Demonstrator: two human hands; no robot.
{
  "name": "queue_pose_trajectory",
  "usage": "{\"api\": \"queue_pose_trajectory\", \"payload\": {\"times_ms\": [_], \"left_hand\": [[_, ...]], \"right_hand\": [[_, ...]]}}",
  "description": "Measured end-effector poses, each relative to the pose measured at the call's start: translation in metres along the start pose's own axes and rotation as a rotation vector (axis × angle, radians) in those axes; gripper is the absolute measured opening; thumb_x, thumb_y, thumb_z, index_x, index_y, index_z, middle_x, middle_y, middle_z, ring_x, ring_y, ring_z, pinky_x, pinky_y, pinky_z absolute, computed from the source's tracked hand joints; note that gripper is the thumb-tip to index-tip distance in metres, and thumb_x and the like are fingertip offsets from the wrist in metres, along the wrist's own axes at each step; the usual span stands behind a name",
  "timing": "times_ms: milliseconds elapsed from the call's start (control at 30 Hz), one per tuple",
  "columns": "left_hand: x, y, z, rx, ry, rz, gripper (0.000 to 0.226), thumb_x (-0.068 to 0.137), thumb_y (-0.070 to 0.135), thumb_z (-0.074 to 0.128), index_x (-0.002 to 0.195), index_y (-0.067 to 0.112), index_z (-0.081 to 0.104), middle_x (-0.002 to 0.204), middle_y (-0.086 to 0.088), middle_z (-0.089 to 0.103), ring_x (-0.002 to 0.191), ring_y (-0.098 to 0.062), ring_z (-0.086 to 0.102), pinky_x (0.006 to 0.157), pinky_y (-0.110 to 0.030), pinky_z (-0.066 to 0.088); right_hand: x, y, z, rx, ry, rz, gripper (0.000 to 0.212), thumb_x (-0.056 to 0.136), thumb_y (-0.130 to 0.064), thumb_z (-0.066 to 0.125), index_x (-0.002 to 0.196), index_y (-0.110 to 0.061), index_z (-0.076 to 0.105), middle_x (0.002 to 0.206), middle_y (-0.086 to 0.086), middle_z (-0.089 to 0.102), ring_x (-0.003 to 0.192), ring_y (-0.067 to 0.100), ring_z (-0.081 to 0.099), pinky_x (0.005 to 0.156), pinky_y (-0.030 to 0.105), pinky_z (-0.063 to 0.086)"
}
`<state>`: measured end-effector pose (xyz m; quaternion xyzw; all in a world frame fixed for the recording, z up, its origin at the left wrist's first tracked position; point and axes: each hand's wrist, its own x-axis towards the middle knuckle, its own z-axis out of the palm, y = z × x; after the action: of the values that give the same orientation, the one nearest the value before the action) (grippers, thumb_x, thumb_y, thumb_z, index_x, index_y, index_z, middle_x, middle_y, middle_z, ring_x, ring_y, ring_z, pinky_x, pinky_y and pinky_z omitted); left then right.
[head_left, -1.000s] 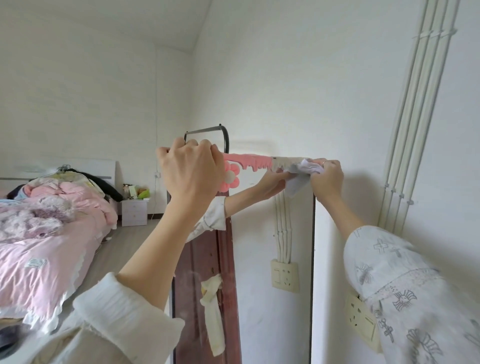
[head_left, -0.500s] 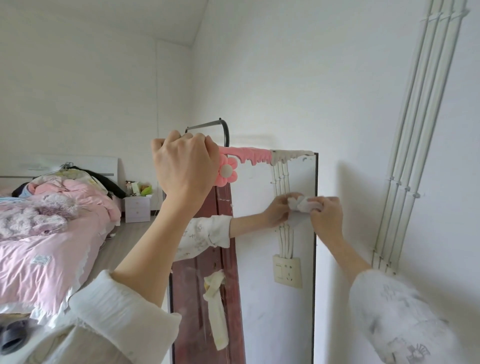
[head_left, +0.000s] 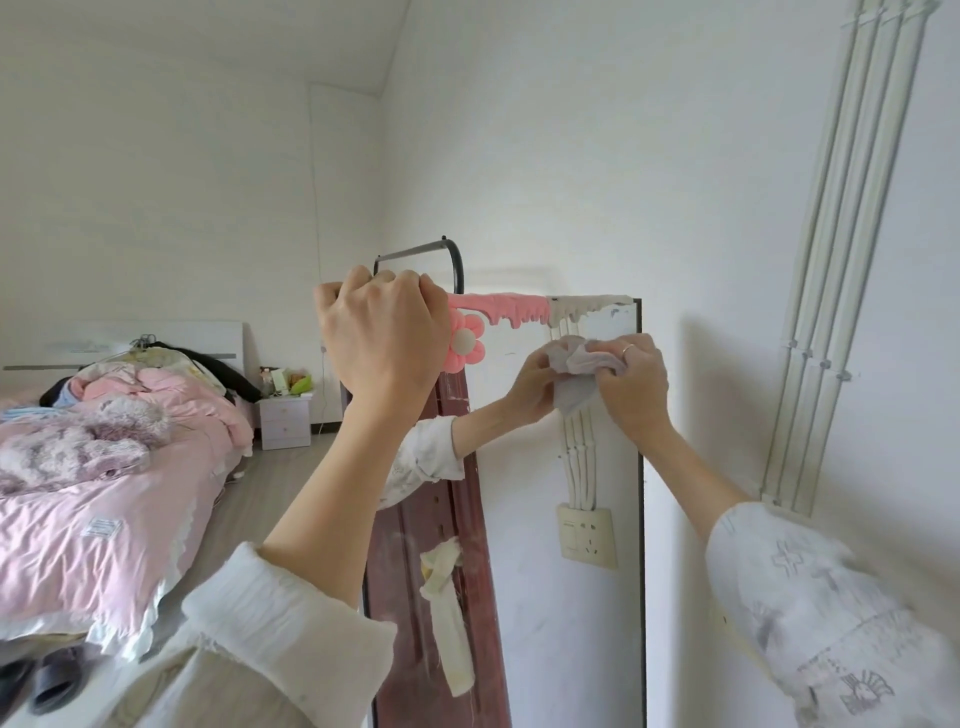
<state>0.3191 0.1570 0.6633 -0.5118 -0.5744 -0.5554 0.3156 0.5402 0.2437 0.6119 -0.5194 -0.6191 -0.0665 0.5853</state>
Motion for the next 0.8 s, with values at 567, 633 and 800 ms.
{"api": "queue_pose_trajectory", "payload": {"times_ms": [567,633,800], "left_hand": [[-0.004,-0.002,0.001,-0.013,0.052,0.066,0.04,0.09,0.019,0.037,0.063,0.004,0.062,0.059,-0.012,0.061,0.065,-0.022,0.033,0.072,-0.037,0.031],[-0.004,-0.002,0.003,-0.001,0.071,0.063,0.04,0.089,0.019,0.038,0.06,0.005,0.061,0.055,-0.01,0.059,0.063,-0.022,0.034,0.07,-0.035,0.029],[-0.002,-0.003,0.007,-0.004,0.122,0.055,0.039,0.086,0.017,0.041,0.053,0.007,0.058,0.048,-0.007,0.054,0.058,-0.021,0.035,0.068,-0.034,0.033]], "right_hand": [[-0.012,0.046,-0.037,-0.176,-0.094,0.081,0.032,0.081,0.004,0.043,0.105,-0.003,0.062,0.108,0.017,0.053,0.101,0.028,0.05,0.075,0.016,0.031],[0.007,0.041,-0.034,-0.134,-0.029,0.074,0.035,0.079,0.005,0.041,0.107,-0.004,0.061,0.11,0.019,0.054,0.104,0.025,0.048,0.077,0.013,0.03],[-0.001,0.042,-0.012,-0.106,-0.028,0.063,0.028,0.083,0.006,0.045,0.101,-0.002,0.064,0.108,0.014,0.052,0.09,0.024,0.052,0.075,0.02,0.035]]}}
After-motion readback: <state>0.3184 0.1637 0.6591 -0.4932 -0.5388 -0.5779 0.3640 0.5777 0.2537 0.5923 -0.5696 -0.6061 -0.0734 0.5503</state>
